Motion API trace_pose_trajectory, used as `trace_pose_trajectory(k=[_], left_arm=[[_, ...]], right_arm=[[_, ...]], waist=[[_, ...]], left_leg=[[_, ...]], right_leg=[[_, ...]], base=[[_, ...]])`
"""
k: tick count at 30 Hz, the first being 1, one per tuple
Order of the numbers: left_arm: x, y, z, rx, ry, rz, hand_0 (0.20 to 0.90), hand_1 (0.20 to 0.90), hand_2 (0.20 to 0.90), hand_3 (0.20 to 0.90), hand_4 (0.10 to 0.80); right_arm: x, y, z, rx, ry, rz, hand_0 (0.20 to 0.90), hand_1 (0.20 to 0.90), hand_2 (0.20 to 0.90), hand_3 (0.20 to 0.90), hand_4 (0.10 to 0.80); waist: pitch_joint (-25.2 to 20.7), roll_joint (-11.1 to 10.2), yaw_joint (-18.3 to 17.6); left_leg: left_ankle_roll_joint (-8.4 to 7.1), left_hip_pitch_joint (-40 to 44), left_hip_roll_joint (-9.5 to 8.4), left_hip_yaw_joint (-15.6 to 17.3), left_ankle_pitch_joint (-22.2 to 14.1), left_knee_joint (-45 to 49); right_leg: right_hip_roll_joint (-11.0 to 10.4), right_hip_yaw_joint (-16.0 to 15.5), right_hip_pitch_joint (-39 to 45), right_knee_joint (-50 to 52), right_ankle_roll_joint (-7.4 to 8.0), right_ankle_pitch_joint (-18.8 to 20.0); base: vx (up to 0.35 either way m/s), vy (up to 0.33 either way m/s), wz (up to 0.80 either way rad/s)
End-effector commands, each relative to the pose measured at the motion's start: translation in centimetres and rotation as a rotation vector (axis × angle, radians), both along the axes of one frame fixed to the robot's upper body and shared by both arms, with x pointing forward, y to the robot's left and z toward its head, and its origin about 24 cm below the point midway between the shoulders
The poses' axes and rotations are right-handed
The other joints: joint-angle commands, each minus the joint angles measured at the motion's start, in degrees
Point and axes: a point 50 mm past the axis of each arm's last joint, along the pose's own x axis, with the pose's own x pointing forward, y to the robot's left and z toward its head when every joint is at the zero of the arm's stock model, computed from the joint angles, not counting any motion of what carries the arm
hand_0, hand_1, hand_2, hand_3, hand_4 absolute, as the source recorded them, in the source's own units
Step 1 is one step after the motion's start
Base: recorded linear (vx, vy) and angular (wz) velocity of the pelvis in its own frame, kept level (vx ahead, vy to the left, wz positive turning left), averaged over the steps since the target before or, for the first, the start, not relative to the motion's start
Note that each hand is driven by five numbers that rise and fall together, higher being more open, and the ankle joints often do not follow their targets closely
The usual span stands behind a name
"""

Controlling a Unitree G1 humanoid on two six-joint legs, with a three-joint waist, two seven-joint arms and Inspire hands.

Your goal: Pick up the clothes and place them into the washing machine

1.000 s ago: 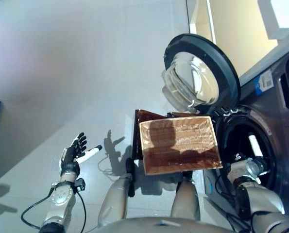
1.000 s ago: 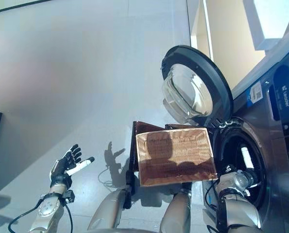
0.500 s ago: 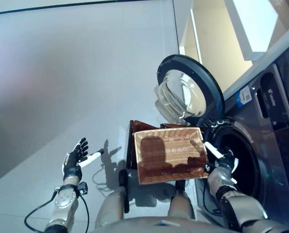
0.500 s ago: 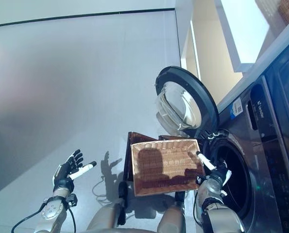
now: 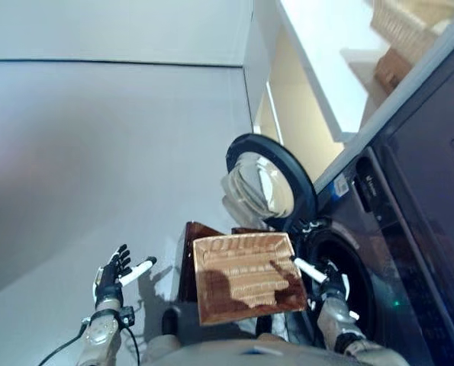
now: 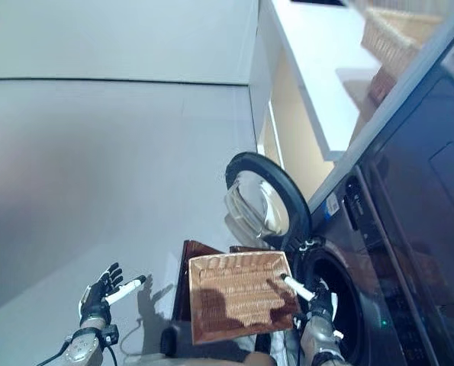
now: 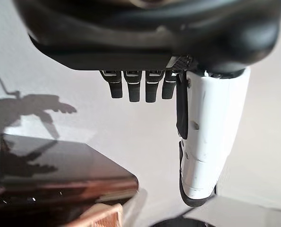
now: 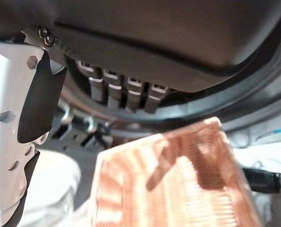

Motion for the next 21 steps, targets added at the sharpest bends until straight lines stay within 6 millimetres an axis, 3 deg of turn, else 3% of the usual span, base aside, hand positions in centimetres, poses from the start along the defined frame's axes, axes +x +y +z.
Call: trace_pose_trajectory(k=[1, 2, 7, 14, 21], left_arm=[[2.4, 0.6, 2.0, 0.057, -0.135, -0.013, 0.9, 0.9, 0.9, 0.9, 0.8], [2.2, 0.3, 1.6, 0.061, -0.116, -0.035, 0.9, 0.9, 0.9, 0.9, 0.8], [1.8, -0.1, 1.0, 0.055, -0.081, -0.035, 0.9, 0.9, 0.9, 0.9, 0.8], [0.9, -0.7, 0.0, 0.043, -0.029, -0.031, 0.9, 0.9, 0.9, 0.9, 0.8], [0.7, -0.8, -0.1, 0.04, -0.022, -0.028, 0.9, 0.9, 0.9, 0.9, 0.8]], right_arm=[[2.7, 0.0, 1.8, -0.075, -0.113, 0.129, 0.9, 0.9, 0.9, 0.9, 0.8], [2.4, 0.8, 1.6, -0.103, -0.094, 0.23, 0.9, 0.9, 0.9, 0.9, 0.8], [1.2, 1.6, 1.0, -0.106, -0.055, 0.295, 0.9, 0.9, 0.9, 0.9, 0.8], [-0.6, 2.8, -0.3, -0.059, 0.006, 0.28, 0.9, 0.9, 0.9, 0.9, 0.8], [-0.7, 3.0, -0.3, -0.048, 0.0, 0.246, 0.9, 0.9, 0.9, 0.9, 0.8]], waist=[[-1.31, 1.16, 0.34], [-2.1, 0.96, 0.2], [-3.71, 0.8, -0.05], [-4.72, 0.65, 0.1], [-4.92, 0.83, 0.03]], left_leg=[[-1.05, -0.63, 1.05, -2.08, -0.96, 0.57], [-1.05, 0.17, 1.14, -2.08, -1.1, 0.37], [-1.08, 1.75, 1.31, -1.91, -1.56, 0.09], [-0.96, 4.1, 1.64, -2.01, -2.34, 0.22], [-1.01, 4.81, 1.69, -1.97, -2.46, -0.04]], right_leg=[[-0.71, -3.22, -2.98, 2.37, 0.54, 4.16], [-0.55, -3.13, -2.27, 2.29, 0.56, 3.99], [-0.11, -3.04, -0.76, 2.03, 0.53, 3.26], [0.23, -2.84, 1.35, 2.42, 0.43, 2.5], [0.25, -3.1, 2.11, 2.11, 0.45, 2.42]], base=[[0.051, 0.0, -0.01], [0.043, 0.007, -0.01], [0.047, 0.006, -0.03], [0.039, 0.002, -0.03], [0.009, 0.002, -0.01]])
